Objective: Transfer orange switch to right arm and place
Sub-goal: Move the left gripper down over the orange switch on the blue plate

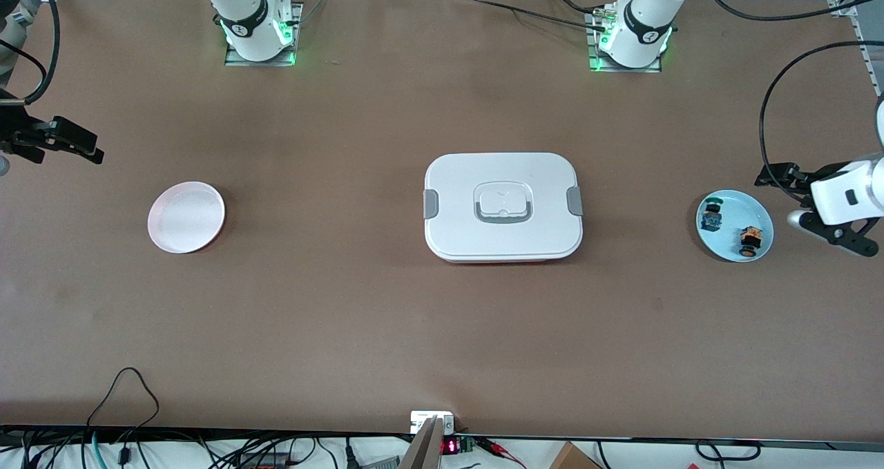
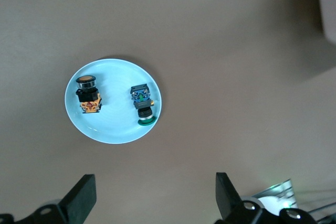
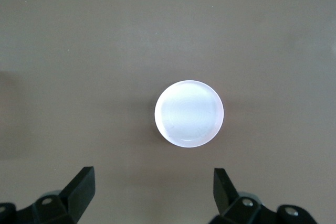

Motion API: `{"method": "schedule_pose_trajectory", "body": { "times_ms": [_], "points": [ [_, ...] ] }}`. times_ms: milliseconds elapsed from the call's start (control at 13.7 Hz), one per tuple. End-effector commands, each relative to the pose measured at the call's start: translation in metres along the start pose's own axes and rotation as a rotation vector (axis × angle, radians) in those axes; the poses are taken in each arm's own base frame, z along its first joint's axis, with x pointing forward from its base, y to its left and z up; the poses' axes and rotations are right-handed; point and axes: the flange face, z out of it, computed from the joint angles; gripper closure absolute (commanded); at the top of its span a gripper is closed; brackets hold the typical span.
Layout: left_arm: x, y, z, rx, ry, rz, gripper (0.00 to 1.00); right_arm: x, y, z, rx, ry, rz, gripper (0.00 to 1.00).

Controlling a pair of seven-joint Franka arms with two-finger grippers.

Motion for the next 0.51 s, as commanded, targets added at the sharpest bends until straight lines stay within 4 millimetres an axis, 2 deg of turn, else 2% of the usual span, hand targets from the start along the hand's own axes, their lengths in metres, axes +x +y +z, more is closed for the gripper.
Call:
{"method": "schedule_pose_trajectory", "body": {
  "times_ms": [0,146,291,364,437],
  "points": [
    [0.006,-0.011,0.016,0.055,-0.029,0.219,0.00,-0.002,-0.003,-0.004,-0.007,0.004,-0.003,0.00],
    [0.013,-0.022,0.044,0.064,-0.071,0.424,0.00,-0.003,-0.006,-0.006,-0.006,0.005,-0.010,0.00],
    [0.012,-0.054,0.068,0.085,-0.038,0.626,0.00,-0.004,-0.023,-0.010,-0.005,0.010,-0.041,0.00],
    [0.015,-0.065,0.084,0.104,-0.010,0.733,0.00,-0.007,-0.030,-0.013,-0.004,0.008,-0.052,0.00],
    [0.014,-0.076,0.099,0.131,0.011,0.802,0.00,-0.011,-0.030,-0.015,-0.002,-0.009,-0.041,0.00]
  ]
}}
